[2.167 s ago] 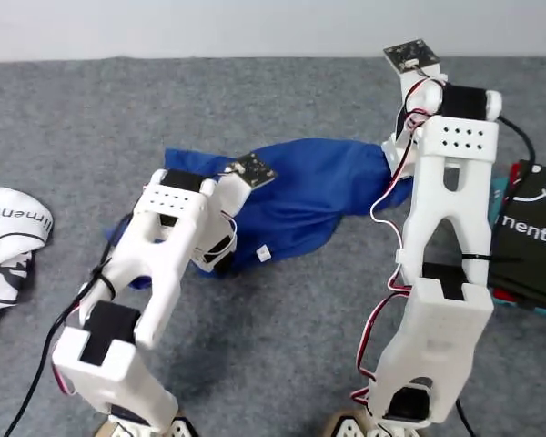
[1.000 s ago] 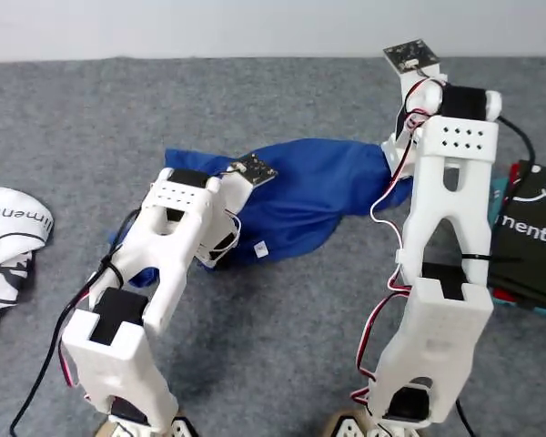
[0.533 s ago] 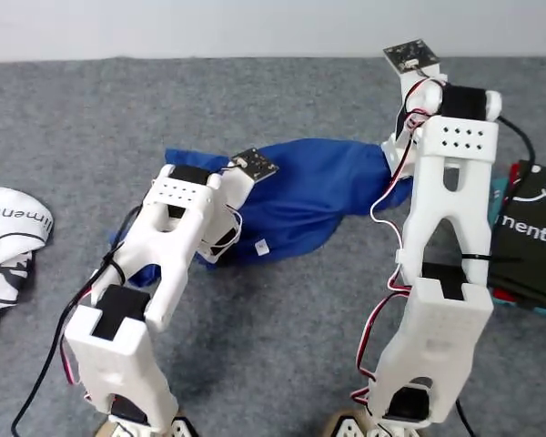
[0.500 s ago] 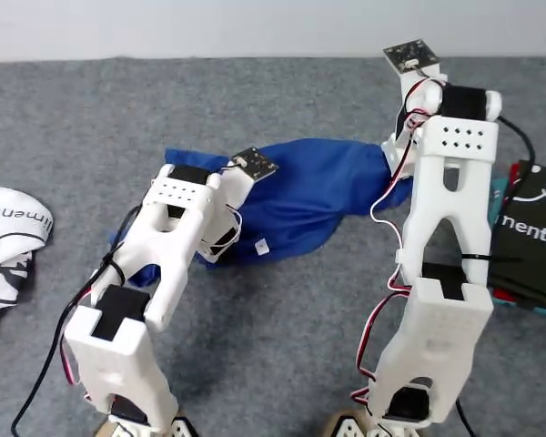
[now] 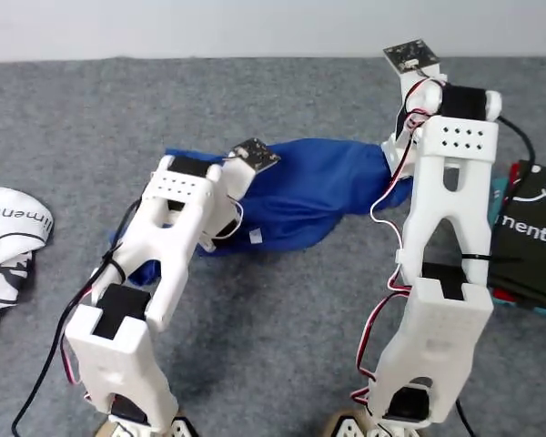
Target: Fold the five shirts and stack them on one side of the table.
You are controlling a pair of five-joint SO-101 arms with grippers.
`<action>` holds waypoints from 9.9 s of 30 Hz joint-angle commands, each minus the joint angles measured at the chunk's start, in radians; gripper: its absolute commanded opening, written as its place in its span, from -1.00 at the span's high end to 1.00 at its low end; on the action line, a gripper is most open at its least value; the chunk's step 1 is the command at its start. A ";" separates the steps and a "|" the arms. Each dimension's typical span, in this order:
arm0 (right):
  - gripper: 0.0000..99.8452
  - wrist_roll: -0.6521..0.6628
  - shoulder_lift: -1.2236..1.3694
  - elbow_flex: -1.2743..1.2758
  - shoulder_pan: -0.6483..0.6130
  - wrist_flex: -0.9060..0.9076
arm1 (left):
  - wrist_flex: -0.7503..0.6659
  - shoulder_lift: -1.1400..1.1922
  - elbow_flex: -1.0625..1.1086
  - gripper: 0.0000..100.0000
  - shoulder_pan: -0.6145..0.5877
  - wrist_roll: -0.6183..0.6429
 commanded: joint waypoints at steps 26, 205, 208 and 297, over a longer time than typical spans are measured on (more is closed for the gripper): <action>0.98 0.130 -0.348 -0.150 0.102 0.018 | 0.222 -0.862 -0.127 0.97 -0.387 -0.253; 0.98 0.439 -0.604 1.003 0.105 -1.438 | -0.934 -0.313 0.047 0.97 -0.373 -0.341; 0.98 0.439 -0.576 1.003 0.097 -1.442 | -0.933 -0.210 -0.056 0.97 -0.341 -0.341; 0.69 -0.222 0.802 -0.833 -0.346 -0.348 | -0.440 -0.132 0.122 0.97 -0.318 -0.110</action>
